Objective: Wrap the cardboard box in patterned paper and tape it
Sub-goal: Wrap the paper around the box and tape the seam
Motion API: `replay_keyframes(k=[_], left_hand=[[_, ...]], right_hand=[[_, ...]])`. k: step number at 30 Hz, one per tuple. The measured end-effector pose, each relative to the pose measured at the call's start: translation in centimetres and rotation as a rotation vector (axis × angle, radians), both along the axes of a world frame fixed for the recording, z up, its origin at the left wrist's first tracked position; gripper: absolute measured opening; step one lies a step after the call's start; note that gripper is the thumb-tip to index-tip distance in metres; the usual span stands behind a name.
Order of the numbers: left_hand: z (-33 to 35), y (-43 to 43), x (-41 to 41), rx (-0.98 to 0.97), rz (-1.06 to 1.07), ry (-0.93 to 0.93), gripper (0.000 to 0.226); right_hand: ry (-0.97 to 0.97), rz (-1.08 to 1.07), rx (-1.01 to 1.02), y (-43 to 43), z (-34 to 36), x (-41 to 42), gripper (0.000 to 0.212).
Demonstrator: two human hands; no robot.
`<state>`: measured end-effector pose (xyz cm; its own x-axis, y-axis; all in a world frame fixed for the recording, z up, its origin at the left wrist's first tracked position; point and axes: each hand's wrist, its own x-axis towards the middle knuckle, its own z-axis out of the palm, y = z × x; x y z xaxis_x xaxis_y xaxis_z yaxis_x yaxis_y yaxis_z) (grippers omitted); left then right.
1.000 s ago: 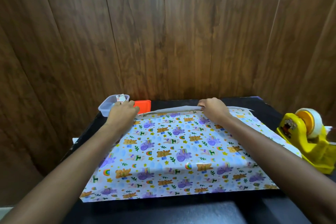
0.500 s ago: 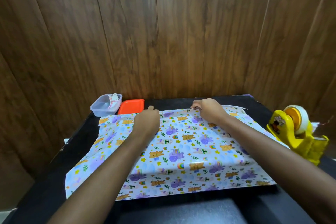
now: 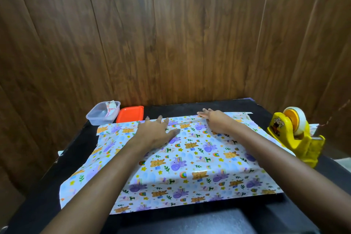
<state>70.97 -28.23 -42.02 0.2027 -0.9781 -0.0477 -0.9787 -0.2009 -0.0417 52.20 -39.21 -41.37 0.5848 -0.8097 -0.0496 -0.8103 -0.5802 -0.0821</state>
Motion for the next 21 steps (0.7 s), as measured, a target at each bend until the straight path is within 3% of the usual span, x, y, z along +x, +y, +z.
replay_keyframes(k=[3, 6, 13, 21], left_hand=[[-0.4, 0.2, -0.5, 0.031, 0.031, 0.043, 0.077], [-0.1, 0.3, -0.8, 0.051, 0.037, 0.054, 0.076], [-0.1, 0.3, -1.0, 0.081, 0.041, 0.03, 0.06], [0.3, -0.2, -2.4, 0.036, -0.001, 0.058, 0.056]], right_hand=[[-0.03, -0.049, 0.085, 0.3, 0.5, -0.7, 0.049], [0.007, -0.131, 0.184, 0.6, 0.7, -0.2, 0.053], [0.021, 0.006, 0.149, 2.6, -1.0, 1.7, 0.053], [-0.013, -0.138, 0.163, 3.0, -1.1, 0.9, 0.053]])
